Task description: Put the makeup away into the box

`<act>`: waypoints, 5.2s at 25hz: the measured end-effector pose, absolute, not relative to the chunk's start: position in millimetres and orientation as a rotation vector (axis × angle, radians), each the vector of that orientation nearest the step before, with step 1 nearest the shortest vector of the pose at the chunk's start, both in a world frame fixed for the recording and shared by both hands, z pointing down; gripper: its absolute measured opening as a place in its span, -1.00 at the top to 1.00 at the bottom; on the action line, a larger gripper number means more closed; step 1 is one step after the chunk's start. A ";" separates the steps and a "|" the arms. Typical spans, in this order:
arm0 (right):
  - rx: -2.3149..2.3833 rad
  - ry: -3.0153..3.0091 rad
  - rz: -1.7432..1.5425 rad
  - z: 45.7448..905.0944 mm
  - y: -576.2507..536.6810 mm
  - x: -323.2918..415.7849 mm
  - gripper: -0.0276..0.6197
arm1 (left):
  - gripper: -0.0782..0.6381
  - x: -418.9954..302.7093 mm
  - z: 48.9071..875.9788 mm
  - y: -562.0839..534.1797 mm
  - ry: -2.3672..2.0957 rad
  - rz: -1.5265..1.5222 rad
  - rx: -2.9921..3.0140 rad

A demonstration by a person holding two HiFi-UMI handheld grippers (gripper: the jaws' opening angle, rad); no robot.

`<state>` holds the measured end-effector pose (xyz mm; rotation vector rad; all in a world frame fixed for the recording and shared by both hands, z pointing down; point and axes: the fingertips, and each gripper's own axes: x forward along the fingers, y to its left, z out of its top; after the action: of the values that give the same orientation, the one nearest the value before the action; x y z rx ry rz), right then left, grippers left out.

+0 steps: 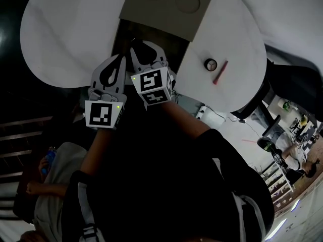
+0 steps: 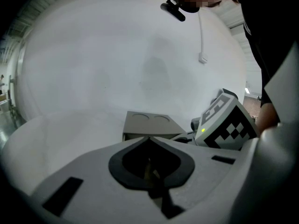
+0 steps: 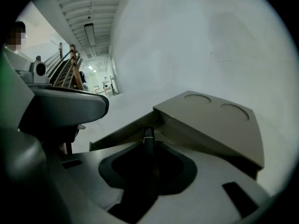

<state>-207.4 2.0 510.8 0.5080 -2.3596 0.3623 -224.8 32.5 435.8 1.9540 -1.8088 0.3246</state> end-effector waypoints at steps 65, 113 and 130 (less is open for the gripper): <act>1.251 -2.440 0.316 385.4 -50.9 21.5 0.84 | 0.77 -49.1 387.2 -28.6 -1.436 0.380 2.379; 1.089 -2.069 0.542 527.7 -66.0 68.8 0.19 | 0.77 -13.8 431.3 -51.8 -1.327 0.474 2.343; 1.117 -2.210 0.493 468.8 -65.2 43.3 0.20 | 0.77 -30.0 416.6 -37.9 -1.369 0.418 2.357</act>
<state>43.3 -65.2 468.8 1.1170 -2.2099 0.4934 -30.0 -37.9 416.6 2.3573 -1.3685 0.4184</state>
